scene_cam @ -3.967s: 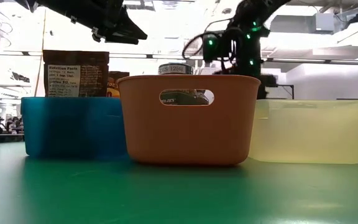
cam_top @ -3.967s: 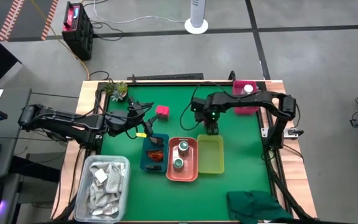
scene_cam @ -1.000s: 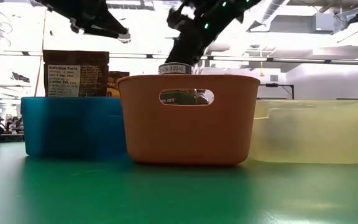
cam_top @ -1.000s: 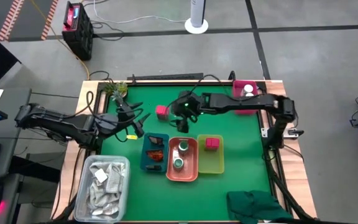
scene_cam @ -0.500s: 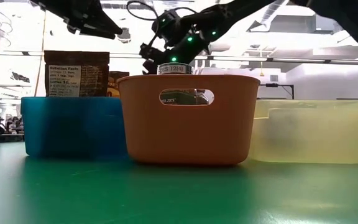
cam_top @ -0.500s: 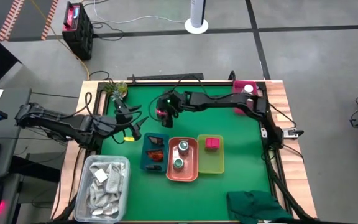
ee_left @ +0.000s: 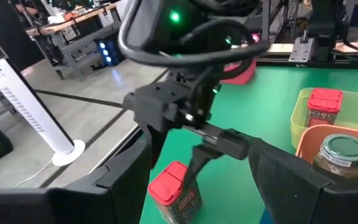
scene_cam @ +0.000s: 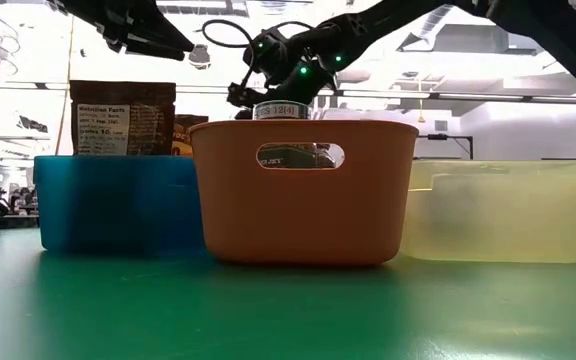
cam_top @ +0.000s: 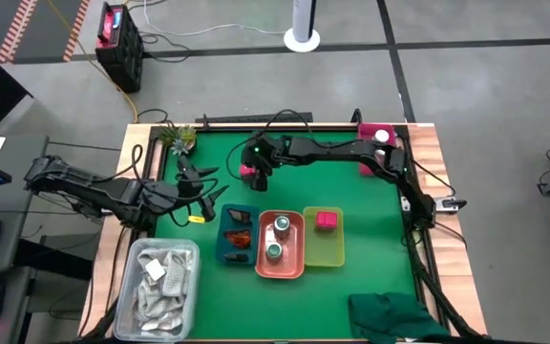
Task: Sort spices by type
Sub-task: Put the red seasoning can into the yellow bin
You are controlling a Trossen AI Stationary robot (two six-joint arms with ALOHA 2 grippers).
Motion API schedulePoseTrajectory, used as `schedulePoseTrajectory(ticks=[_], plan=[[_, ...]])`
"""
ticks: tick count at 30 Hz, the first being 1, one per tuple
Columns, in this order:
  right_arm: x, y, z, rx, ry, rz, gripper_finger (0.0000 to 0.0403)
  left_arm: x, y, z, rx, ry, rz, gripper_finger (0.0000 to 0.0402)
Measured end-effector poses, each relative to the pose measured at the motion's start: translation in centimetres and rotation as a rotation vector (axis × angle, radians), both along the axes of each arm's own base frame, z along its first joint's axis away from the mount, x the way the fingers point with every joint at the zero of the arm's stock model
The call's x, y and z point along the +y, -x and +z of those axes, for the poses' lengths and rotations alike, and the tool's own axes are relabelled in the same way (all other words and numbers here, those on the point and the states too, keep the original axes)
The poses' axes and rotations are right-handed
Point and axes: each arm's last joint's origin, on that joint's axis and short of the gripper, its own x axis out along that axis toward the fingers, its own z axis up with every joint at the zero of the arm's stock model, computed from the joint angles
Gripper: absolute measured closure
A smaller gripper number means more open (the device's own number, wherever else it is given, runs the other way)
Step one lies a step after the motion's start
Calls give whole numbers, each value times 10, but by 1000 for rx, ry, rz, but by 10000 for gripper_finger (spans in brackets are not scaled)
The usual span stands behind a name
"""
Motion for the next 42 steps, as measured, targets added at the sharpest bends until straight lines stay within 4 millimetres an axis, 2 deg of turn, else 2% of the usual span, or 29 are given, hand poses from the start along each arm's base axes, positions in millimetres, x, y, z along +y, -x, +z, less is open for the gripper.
schedulePoseTrajectory(ticks=[9, 14, 24, 30, 33, 38, 42], plan=[[-6, -2, 3, -42, 11, -13, 96, 0, 0, 0, -3, 5, 2, 146], [-2, -5, -19, 24, -9, -6, 96, 0, 0, 0, -3, 5, 2, 146], [-2, -10, -37, 37, -30, -20, 98, 0, 0, 0, -1, 2, 1, 146], [-2, -11, -37, 32, -28, -20, 141, 0, 0, 0, 3, -4, 0, 146], [-2, -9, -31, 27, -25, -18, 168, 0, 0, 0, 3, -4, 0, 146], [-6, -3, -8, 71, -23, -20, 168, 0, 0, 0, 1, -4, 0, 146], [-2, 17, 17, 163, -41, -22, 168, 0, 2, 2, -6, -2, 0, 146]])
